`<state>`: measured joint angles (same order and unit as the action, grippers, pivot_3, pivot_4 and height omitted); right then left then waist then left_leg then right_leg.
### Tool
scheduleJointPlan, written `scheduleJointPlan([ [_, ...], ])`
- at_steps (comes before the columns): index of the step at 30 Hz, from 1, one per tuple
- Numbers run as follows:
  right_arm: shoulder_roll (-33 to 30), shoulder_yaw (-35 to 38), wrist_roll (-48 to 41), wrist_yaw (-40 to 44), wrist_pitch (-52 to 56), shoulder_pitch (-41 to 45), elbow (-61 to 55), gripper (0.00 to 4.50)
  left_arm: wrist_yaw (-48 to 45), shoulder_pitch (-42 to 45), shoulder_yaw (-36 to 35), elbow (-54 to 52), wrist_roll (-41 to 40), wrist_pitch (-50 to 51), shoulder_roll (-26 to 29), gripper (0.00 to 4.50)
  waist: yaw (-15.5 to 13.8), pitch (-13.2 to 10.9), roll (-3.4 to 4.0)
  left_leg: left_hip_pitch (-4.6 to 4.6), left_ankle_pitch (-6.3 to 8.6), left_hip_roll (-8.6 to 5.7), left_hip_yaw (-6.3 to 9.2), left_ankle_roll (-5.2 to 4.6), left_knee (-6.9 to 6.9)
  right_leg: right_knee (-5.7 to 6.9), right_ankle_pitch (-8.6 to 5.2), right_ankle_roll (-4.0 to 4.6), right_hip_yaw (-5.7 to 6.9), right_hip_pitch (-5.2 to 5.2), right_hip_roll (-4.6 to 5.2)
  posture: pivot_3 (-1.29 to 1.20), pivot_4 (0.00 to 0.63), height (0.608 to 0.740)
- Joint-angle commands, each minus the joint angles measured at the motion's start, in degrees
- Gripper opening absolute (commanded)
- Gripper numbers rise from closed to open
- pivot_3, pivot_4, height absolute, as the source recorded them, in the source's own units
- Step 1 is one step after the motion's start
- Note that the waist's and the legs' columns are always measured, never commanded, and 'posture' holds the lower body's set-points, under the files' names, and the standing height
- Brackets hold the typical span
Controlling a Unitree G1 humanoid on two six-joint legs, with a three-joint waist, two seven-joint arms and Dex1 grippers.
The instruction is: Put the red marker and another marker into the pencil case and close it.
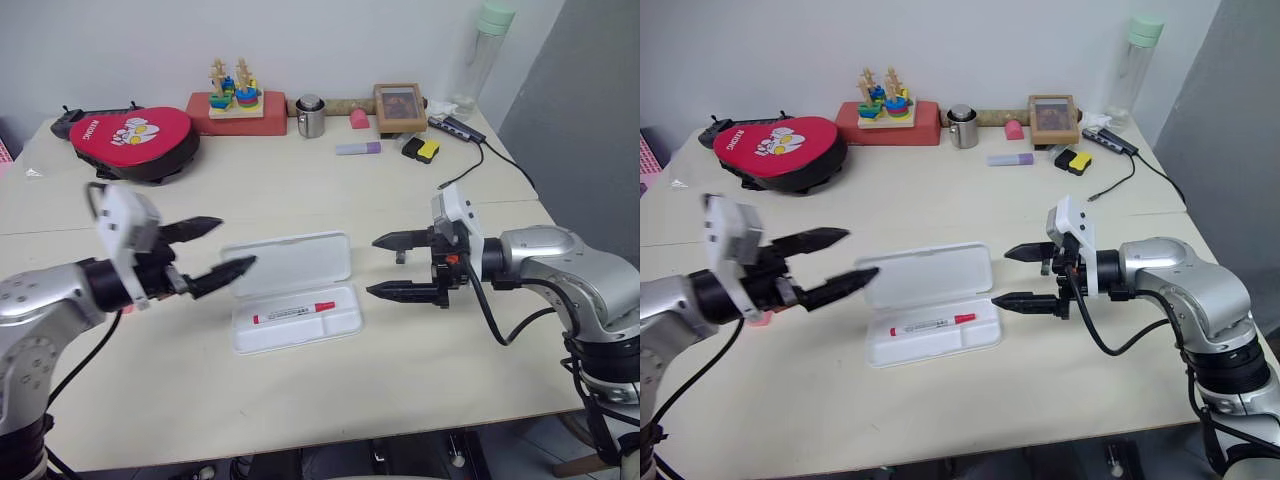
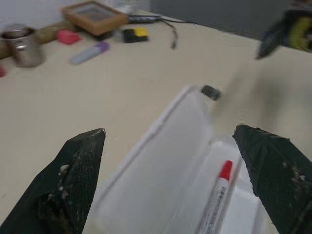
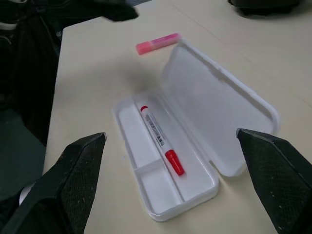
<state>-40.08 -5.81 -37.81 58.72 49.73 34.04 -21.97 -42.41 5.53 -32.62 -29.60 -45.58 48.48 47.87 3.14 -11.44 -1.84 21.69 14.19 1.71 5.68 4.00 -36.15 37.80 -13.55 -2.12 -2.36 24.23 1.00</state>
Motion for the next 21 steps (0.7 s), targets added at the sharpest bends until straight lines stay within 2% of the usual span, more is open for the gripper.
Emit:
scheduleJointPlan([
  [1,-0.6,-0.1,0.0,1.3,-2.3,1.1,-2.3,4.50,8.7,-5.1,-6.3,-1.0,4.2,1.2,-1.9,4.50,0.1,0.0,0.00,-0.03,0.00,0.00,-0.03,0.00,0.00,0.00,0.00,0.00,-0.02,-0.01,0.00,0.00,0.150,0.740],
  [4,-0.4,-0.7,0.5,1.7,-3.1,1.2,-1.8,4.50,14.1,-8.0,-6.4,0.1,8.7,1.1,-2.9,4.50,0.0,0.0,-0.01,-0.10,0.00,0.00,-0.03,0.00,0.01,0.00,0.00,0.00,-0.03,-0.07,0.00,0.00,0.150,0.740],
  [11,-1.5,-3.9,3.7,3.7,-6.9,1.1,-1.2,4.50,23.0,-7.6,-4.8,6.8,15.9,0.7,-5.2,4.50,-0.5,0.0,-0.07,-0.09,0.00,-0.02,-0.02,0.01,-0.03,0.00,0.01,0.01,-0.02,-0.09,0.01,0.00,0.150,0.740],
  [14,-2.3,-5.9,6.8,4.9,-10.1,0.8,-0.6,4.50,23.8,-6.8,-4.1,8.3,16.9,0.9,-5.2,4.50,-0.6,0.0,-0.07,-0.06,0.00,-0.02,-0.01,0.01,-0.02,-0.03,0.01,0.01,0.00,-0.07,0.01,0.00,0.150,0.740],
  [21,-1.6,-7.1,9.1,5.9,-13.7,-1.0,0.8,4.50,22.9,0.5,0.3,23.2,19.8,-4.2,-6.5,4.50,-1.1,0.0,-0.08,-0.10,0.00,-0.02,-0.02,0.01,-0.02,0.01,0.01,0.02,0.00,-0.08,0.01,0.00,0.150,0.740],
])
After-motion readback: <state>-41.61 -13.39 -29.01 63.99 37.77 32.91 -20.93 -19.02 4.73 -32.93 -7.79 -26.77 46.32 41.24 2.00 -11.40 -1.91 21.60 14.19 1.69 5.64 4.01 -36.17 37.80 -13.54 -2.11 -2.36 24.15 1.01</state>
